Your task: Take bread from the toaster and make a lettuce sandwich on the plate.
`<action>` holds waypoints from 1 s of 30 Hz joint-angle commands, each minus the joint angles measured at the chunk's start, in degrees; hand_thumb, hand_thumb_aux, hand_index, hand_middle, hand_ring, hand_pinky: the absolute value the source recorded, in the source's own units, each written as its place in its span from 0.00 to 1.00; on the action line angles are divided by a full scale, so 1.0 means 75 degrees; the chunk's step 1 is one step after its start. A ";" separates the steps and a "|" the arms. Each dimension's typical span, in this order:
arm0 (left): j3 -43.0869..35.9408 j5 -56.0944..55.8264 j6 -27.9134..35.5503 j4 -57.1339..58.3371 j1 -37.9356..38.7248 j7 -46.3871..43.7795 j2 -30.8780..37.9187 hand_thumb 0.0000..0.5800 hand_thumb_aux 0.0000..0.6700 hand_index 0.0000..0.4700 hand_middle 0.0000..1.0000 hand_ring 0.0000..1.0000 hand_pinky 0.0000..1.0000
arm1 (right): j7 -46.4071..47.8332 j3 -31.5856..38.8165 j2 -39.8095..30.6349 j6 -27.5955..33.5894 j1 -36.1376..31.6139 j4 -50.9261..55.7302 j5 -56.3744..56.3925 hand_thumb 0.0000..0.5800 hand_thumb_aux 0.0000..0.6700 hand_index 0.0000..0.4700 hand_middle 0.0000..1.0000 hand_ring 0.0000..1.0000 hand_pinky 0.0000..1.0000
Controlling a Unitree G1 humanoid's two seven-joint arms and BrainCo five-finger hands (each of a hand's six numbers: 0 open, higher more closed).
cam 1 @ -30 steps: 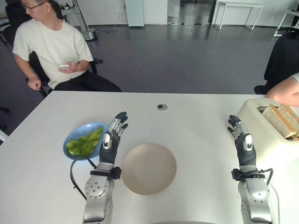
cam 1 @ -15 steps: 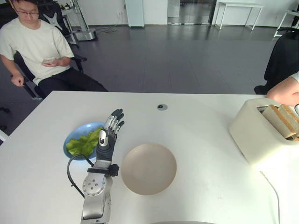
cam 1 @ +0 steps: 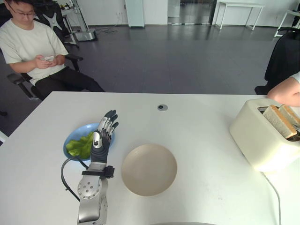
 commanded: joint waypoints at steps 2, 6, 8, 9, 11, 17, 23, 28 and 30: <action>0.0098 -0.0053 0.0035 -0.0091 0.0130 0.0014 0.0061 0.00 0.00 0.00 0.00 0.00 0.00 | -0.0130 0.0226 -0.0001 -0.0036 -0.0011 0.0330 -0.0066 0.87 0.64 0.64 0.00 0.00 0.00; 0.0152 -0.0067 0.0010 -0.0102 0.0186 0.0028 0.0053 0.00 0.00 0.00 0.00 0.00 0.00 | -0.0241 0.0338 -0.0001 -0.0145 -0.0112 0.0335 -0.0067 0.98 0.85 0.85 0.00 0.00 0.00; 0.0164 -0.0071 -0.0002 -0.0098 0.0189 0.0027 0.0053 0.00 0.00 0.00 0.00 0.00 0.00 | -0.0372 0.0366 0.0019 -0.0286 -0.0123 0.0170 -0.0097 1.00 1.00 1.00 0.00 0.00 0.00; 0.0164 -0.0070 -0.0009 -0.0099 0.0192 0.0027 0.0055 0.00 0.00 0.00 0.00 0.00 0.00 | -0.0462 0.0360 0.0029 -0.0404 -0.0129 0.0056 -0.0101 1.00 1.00 1.00 0.00 0.00 0.00; 0.0169 -0.0075 -0.0009 -0.0109 0.0194 0.0025 0.0062 0.00 0.00 0.00 0.00 0.00 0.00 | -0.0662 0.0319 0.0066 -0.0655 -0.0141 -0.0190 -0.0088 1.00 1.00 1.00 0.00 0.00 0.00; 0.0160 -0.0059 -0.0048 -0.0141 0.0229 0.0068 0.0025 0.00 0.00 0.00 0.00 0.00 0.00 | -0.1586 -0.0365 0.0134 -0.1343 -0.0601 -0.0927 0.0141 1.00 1.00 1.00 0.00 0.00 0.00; 0.0075 -0.0008 -0.0050 -0.0122 0.0175 0.0118 -0.0009 0.00 0.00 0.00 0.00 0.00 0.00 | -0.1658 -0.0584 0.0197 -0.1834 -0.1432 -0.2343 0.0633 1.00 1.00 1.00 0.00 0.00 0.00; 0.0064 -0.0004 -0.0016 -0.0112 0.0124 0.0127 0.0000 0.00 0.00 0.00 0.00 0.00 0.00 | -0.0086 0.1279 0.0722 -0.0487 -0.2080 -0.4411 0.2221 1.00 1.00 1.00 0.00 0.00 0.00; 0.0051 0.0013 -0.0018 -0.0092 0.0113 0.0131 -0.0006 0.00 0.00 0.00 0.00 0.00 0.00 | 0.0679 0.2286 0.1049 0.0623 -0.2188 -0.4999 0.3195 1.00 1.00 1.00 0.00 0.00 0.00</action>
